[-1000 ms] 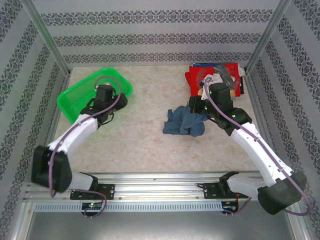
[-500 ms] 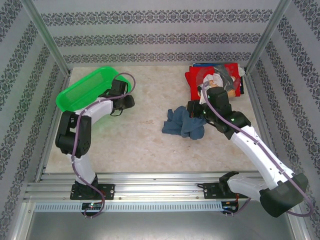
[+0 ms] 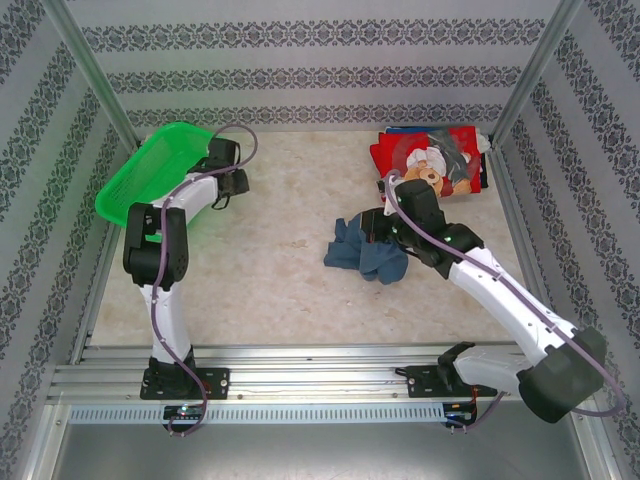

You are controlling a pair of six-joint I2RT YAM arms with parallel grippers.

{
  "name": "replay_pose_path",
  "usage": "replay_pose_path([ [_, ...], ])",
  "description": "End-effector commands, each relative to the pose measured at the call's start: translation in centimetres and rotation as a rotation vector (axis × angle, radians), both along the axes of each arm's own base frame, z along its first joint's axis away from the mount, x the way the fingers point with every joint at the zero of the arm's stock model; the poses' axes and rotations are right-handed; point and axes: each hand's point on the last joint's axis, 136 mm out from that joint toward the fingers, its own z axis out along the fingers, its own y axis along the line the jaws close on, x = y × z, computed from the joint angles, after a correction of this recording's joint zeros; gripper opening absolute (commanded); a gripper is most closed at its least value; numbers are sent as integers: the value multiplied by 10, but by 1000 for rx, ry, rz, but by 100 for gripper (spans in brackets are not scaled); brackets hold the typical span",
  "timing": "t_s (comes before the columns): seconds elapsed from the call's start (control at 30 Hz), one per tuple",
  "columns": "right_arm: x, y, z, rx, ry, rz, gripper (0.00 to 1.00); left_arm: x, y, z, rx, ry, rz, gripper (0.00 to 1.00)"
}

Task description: Fold and stack the t-shirts

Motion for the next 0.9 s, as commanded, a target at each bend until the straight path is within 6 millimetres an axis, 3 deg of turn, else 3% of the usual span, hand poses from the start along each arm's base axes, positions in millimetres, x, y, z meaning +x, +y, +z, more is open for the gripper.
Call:
replay_pose_path([
  [0.0, 7, 10, 2, 10, -19, 4, 0, 6, 27, -5, 63, 34, 13, 40],
  [0.13, 11, 19, -7, 8, 1, 19, 0, 12, 47, -9, 81, 50, 47, 40],
  [0.3, 14, 45, -6, 3, 10, 93, 0, 17, 44, 24, 48, -25, 34, 44],
  [0.43, 18, 72, 10, 71, 3, 168, 0, 7, 4, 72, -127, -168, -50, 57],
  [0.6, 34, 92, 37, 133, 11, 200, 0, -38, -49, 122, -396, -368, -171, 74],
  [0.67, 46, 82, 32, 102, 32, 156, 0, -60, -64, 121, -440, -385, -216, 77],
  [0.73, 58, 58, 24, 101, 54, 83, 0, -81, -74, 116, -406, -365, -248, 79],
  [0.87, 61, -7, -9, 87, 131, -61, 0, -114, -95, 97, -343, -318, -311, 81],
])
